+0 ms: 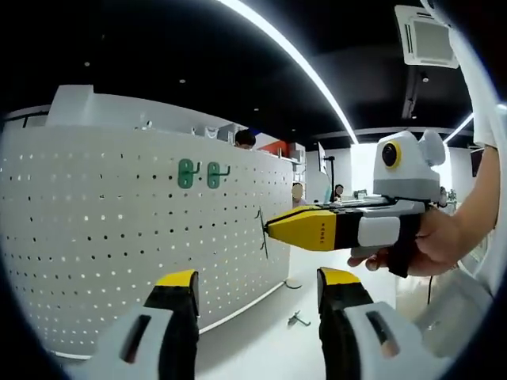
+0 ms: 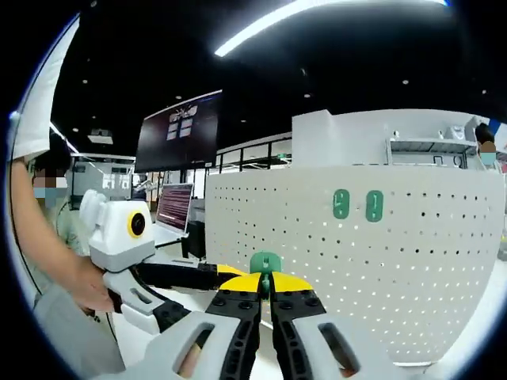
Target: Insert the hook assembly into the mounting plate slot until the hook locks in place.
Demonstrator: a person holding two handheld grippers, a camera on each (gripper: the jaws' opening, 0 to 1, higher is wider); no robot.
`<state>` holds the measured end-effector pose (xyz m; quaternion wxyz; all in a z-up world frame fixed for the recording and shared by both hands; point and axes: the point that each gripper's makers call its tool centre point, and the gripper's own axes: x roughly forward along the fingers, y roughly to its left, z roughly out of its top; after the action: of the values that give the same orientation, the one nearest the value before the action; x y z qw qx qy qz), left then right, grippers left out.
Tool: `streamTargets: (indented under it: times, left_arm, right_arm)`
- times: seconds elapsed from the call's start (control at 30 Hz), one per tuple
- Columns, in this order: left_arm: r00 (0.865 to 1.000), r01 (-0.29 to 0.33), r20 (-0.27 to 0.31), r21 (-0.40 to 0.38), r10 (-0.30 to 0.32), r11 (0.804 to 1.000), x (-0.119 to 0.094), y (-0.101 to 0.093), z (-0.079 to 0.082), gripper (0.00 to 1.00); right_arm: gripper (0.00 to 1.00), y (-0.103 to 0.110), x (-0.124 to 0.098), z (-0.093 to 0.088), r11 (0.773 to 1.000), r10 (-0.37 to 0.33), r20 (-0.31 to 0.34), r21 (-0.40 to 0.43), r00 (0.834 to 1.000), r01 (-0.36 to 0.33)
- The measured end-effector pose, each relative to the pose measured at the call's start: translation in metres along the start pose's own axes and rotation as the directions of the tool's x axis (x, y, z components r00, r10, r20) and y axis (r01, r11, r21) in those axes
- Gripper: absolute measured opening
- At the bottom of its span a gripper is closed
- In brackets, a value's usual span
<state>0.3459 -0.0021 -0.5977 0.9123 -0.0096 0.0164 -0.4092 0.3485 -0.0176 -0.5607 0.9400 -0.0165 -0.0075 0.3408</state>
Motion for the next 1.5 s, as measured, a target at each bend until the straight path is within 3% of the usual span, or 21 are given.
streamTargets:
  times: [0.77, 1.37, 1.5]
  left_arm:
    - [0.998, -0.053, 0.019, -0.015, 0.054, 0.998, -0.014, 0.012, 0.004, 0.61]
    - [0.995, -0.090, 0.040, -0.039, 0.091, 0.995, -0.026, 0.018, 0.005, 0.61]
    - [0.994, -0.096, 0.037, -0.045, 0.098, 0.994, -0.030, 0.018, 0.003, 0.61]
  right_arm:
    - [0.01, -0.077, 0.002, 0.017, 0.983, -0.183, 0.009, 0.032, 0.983, 0.183]
    - [0.01, -0.132, 0.007, 0.036, 0.953, -0.304, 0.039, 0.001, 0.952, 0.304]
    - [0.01, -0.147, 0.010, 0.043, 0.940, -0.341, 0.054, -0.009, 0.938, 0.342]
